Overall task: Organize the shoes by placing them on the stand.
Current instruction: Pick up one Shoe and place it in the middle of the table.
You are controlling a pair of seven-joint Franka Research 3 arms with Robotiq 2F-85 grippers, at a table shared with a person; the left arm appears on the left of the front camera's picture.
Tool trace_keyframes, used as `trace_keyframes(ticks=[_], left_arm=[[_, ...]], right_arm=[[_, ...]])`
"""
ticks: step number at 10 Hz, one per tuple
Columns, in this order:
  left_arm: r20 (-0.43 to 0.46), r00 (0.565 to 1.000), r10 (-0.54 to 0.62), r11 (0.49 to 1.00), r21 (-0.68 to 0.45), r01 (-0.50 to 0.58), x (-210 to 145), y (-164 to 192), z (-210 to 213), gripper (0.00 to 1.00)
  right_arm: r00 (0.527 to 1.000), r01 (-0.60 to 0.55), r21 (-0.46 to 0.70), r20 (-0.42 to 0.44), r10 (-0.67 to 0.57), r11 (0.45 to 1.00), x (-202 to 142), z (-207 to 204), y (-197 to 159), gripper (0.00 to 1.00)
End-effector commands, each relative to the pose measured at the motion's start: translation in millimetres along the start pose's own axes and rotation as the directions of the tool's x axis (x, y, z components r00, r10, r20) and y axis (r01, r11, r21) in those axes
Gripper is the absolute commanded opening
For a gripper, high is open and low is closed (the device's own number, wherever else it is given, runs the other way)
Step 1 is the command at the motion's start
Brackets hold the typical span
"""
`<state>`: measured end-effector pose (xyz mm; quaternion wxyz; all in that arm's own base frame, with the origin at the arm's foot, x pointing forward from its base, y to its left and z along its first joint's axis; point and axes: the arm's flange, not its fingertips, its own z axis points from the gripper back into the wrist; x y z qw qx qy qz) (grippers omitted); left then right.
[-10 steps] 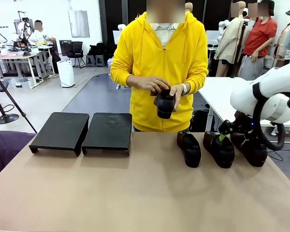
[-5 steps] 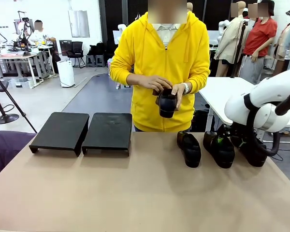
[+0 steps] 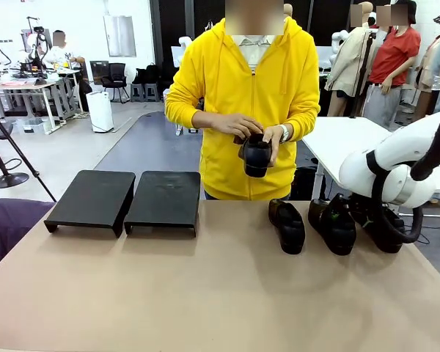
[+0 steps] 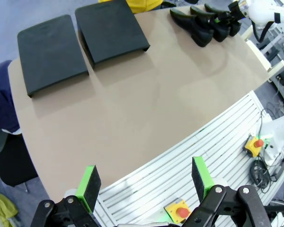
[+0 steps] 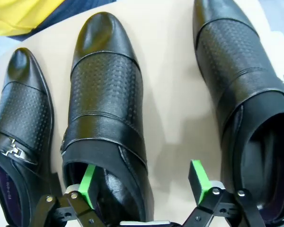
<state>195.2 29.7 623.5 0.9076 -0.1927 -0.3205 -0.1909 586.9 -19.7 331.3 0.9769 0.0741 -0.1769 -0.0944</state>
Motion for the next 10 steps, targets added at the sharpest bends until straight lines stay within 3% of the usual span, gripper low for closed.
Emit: trace_keyframes(ticks=[1,7,10], left_arm=[[0.001,1.000,-0.007,1.000,-0.011,0.007,0,1,1,1.00],[0.001,1.000,-0.007,1.000,-0.011,0.007,0,1,1,1.00],[0.001,1.000,-0.007,1.000,-0.011,0.007,0,1,1,1.00]], right_arm=[[1.000,0.002,0.024,-0.012,-0.001,1.000,8,1,1,0.00],[0.999,-0.005,0.041,-0.039,0.006,0.999,8,4,1,0.00],[0.999,-0.002,0.036,-0.054,0.004,0.999,8,41,-4,0.00]])
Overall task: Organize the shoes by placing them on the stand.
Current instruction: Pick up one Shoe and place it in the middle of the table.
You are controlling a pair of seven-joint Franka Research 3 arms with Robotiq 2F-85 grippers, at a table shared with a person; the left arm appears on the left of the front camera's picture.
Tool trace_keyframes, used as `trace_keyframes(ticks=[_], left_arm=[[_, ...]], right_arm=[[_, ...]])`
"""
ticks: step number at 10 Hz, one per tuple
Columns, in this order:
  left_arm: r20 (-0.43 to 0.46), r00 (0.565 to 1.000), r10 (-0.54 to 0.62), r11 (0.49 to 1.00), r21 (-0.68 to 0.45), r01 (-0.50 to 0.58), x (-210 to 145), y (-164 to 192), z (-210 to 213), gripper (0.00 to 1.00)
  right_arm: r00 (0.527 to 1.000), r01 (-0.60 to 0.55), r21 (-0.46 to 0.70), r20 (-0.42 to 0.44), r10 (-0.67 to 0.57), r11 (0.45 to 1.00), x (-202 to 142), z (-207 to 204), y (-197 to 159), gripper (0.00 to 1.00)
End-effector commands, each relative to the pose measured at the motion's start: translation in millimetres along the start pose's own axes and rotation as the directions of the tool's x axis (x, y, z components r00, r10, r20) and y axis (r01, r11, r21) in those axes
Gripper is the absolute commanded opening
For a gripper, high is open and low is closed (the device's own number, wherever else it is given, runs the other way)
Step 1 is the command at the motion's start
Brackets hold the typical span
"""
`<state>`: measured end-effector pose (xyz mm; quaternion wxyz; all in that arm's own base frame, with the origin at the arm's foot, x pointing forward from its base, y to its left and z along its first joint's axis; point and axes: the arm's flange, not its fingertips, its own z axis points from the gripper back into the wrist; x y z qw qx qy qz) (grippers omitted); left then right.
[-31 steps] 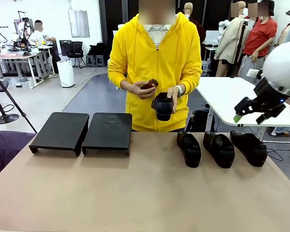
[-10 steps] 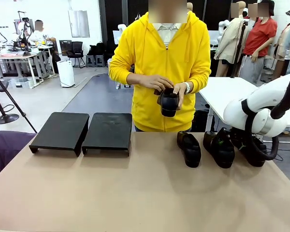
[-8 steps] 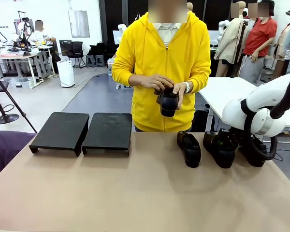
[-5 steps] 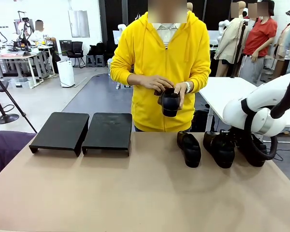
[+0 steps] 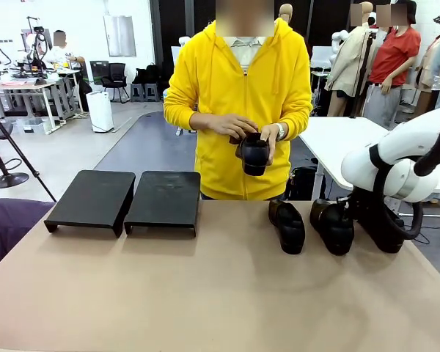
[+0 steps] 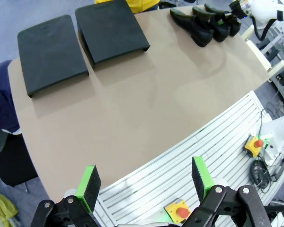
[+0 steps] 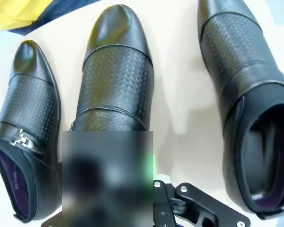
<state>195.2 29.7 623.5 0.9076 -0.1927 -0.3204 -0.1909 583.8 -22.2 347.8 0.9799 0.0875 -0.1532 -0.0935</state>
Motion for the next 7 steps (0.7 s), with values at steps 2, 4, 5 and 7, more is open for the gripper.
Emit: trace_keyframes(ticks=[2,4,5,7], left_arm=[[0.001,1.000,-0.007,1.000,-0.011,0.007,0,1,1,1.00],[0.001,1.000,-0.007,1.000,-0.011,0.007,0,1,1,1.00],[0.001,1.000,-0.007,1.000,-0.011,0.007,0,1,1,1.00],[0.001,1.000,-0.007,1.000,-0.011,0.007,0,1,1,1.00]], right_arm=[[1.000,-0.010,0.029,-0.011,0.010,1.000,-6,87,-13,0.00],[0.995,0.023,0.134,-0.099,-0.010,0.991,-30,190,-34,0.00],[0.993,0.073,0.130,-0.102,-0.060,0.989,-66,249,-47,0.00],[0.994,0.095,0.114,-0.066,-0.087,0.989,-141,309,-56,0.00]])
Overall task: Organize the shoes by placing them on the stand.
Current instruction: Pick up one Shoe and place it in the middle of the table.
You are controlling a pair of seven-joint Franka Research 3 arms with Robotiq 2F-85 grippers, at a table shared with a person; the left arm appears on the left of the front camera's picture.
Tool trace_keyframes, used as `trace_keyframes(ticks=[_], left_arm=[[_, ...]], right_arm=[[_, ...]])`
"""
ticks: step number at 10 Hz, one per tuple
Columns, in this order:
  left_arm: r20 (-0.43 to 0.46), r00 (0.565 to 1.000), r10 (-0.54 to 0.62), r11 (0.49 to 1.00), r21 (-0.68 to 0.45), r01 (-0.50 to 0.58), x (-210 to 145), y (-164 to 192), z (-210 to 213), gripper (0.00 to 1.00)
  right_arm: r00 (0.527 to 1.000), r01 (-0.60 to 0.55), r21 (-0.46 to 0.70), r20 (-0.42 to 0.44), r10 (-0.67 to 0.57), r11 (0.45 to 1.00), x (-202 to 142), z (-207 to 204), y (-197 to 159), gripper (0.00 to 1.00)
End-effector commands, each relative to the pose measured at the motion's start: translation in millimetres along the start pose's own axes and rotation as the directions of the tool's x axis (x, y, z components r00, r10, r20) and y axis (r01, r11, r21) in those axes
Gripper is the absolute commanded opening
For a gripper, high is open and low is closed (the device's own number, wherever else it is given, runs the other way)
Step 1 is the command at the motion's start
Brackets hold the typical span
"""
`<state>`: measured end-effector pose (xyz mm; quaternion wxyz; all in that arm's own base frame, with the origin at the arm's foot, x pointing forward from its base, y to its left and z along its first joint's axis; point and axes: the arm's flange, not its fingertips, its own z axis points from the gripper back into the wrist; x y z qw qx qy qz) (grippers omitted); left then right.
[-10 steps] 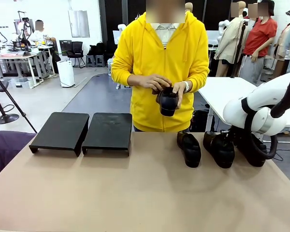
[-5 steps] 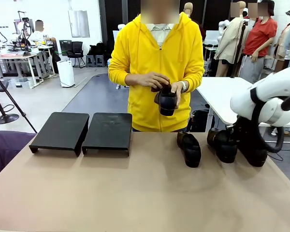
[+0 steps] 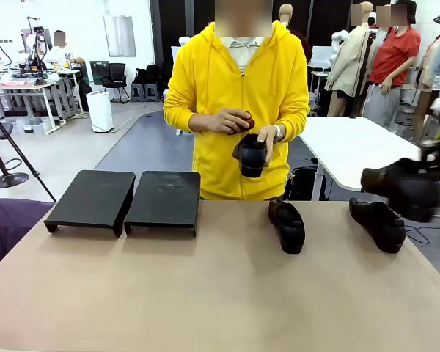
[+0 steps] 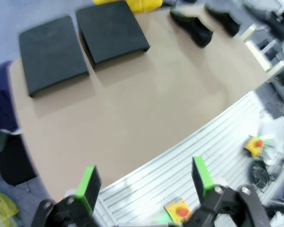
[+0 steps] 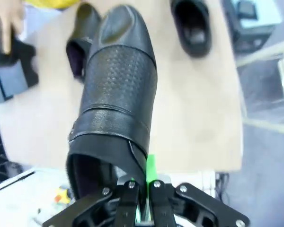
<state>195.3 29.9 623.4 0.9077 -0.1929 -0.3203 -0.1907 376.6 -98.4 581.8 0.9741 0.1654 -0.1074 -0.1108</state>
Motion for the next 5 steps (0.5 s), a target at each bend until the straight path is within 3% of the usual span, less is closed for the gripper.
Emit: trace_keyframes(ticks=[1,2,3,4,5], left_arm=[[0.001,1.000,-0.007,1.000,-0.011,0.007,0,1,1,1.00],[0.001,1.000,-0.007,1.000,-0.011,0.007,0,1,1,1.00],[0.001,1.000,-0.007,1.000,-0.011,0.007,0,1,1,1.00],[0.001,1.000,-0.007,1.000,-0.011,0.007,0,1,1,1.00],[0.001,1.000,-0.007,1.000,-0.011,0.007,0,1,1,1.00]], right_arm=[[0.996,0.040,0.009,0.080,-0.041,0.999,-59,23,-4,0.00],[0.993,0.058,0.046,0.102,-0.062,0.997,-73,28,-12,0.00],[0.988,0.083,0.037,0.130,-0.088,0.996,-64,25,-20,0.00],[0.998,0.018,0.026,0.055,-0.020,1.000,-67,38,-10,0.00],[0.998,0.018,0.026,0.055,-0.020,1.000,-67,38,-10,0.00]])
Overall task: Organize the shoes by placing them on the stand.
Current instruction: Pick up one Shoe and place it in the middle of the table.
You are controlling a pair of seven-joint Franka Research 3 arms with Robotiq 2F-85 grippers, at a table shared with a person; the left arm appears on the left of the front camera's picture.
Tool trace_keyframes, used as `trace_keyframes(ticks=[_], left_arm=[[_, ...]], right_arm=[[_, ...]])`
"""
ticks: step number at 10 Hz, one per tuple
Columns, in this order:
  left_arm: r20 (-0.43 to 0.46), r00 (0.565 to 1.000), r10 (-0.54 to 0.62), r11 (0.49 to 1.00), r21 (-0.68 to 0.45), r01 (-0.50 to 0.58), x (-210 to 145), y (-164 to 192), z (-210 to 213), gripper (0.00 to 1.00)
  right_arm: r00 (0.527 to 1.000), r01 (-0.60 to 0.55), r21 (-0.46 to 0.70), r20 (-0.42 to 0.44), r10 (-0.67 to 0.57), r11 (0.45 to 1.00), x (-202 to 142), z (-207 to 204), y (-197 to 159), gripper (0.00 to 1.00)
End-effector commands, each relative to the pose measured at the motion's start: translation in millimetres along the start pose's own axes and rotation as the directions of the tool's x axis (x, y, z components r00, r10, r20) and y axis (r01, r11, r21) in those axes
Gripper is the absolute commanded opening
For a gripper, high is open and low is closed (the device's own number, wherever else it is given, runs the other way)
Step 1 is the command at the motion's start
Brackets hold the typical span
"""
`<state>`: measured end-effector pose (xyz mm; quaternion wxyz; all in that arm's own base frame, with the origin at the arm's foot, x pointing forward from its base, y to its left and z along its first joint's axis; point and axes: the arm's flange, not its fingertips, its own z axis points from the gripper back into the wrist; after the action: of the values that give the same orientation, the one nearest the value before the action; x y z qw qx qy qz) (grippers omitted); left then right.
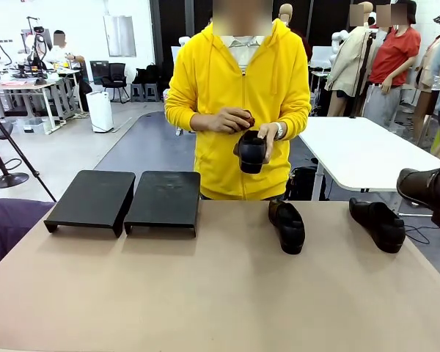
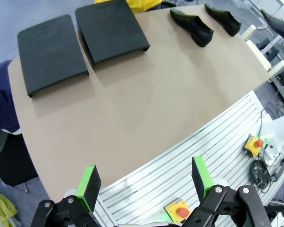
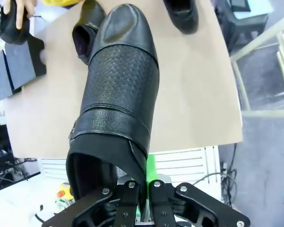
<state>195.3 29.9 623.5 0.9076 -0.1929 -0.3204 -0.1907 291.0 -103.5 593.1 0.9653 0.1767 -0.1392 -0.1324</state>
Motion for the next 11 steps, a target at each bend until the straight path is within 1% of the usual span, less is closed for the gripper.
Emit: trace_keyframes(ticks=[1,2,3,4,5,6,7,8,9,10,11], left_arm=[[0.001,1.000,-0.007,1.000,-0.011,0.007,0,1,1,1.00],[0.001,1.000,-0.007,1.000,-0.011,0.007,0,1,1,1.00],[0.001,1.000,-0.007,1.000,-0.011,0.007,0,1,1,1.00],[0.001,1.000,-0.007,1.000,-0.011,0.007,0,1,1,1.00],[0.001,1.000,-0.007,1.000,-0.011,0.007,0,1,1,1.00],[0.001,1.000,-0.007,1.000,-0.011,0.007,0,1,1,1.00],[0.001,1.000,-0.007,1.000,-0.011,0.007,0,1,1,1.00],[0.001,1.000,-0.007,1.000,-0.011,0.007,0,1,1,1.00],[0.001,1.000,-0.007,1.000,-0.011,0.007,0,1,1,1.00],[0.001,1.000,-0.007,1.000,-0.011,0.007,0,1,1,1.00],[0.001,1.000,-0.007,1.000,-0.011,0.007,0,1,1,1.00]], right_arm=[[1.000,-0.017,-0.002,-0.013,0.017,1.000,11,4,7,0.00],[1.000,0.000,0.000,0.000,0.000,1.000,0,0,0,0.00],[0.997,-0.074,0.022,0.041,0.073,0.997,3,-9,33,0.00],[0.989,-0.125,0.054,0.091,0.119,0.991,-3,-16,72,0.00],[0.986,-0.122,0.051,0.119,0.115,0.991,-7,-27,109,0.00],[0.986,-0.136,0.055,0.108,0.130,0.989,-6,-48,142,0.00],[0.987,-0.141,0.003,0.083,0.140,0.990,-1,-66,154,0.00],[0.991,-0.121,-0.006,0.065,0.121,0.993,7,-68,139,0.00],[0.994,-0.089,-0.016,0.065,0.090,0.996,12,-58,109,0.00],[0.996,-0.044,-0.026,0.076,0.046,0.999,10,-41,74,0.00],[0.996,-0.019,-0.059,0.090,0.024,0.998,1,-27,49,0.00]])
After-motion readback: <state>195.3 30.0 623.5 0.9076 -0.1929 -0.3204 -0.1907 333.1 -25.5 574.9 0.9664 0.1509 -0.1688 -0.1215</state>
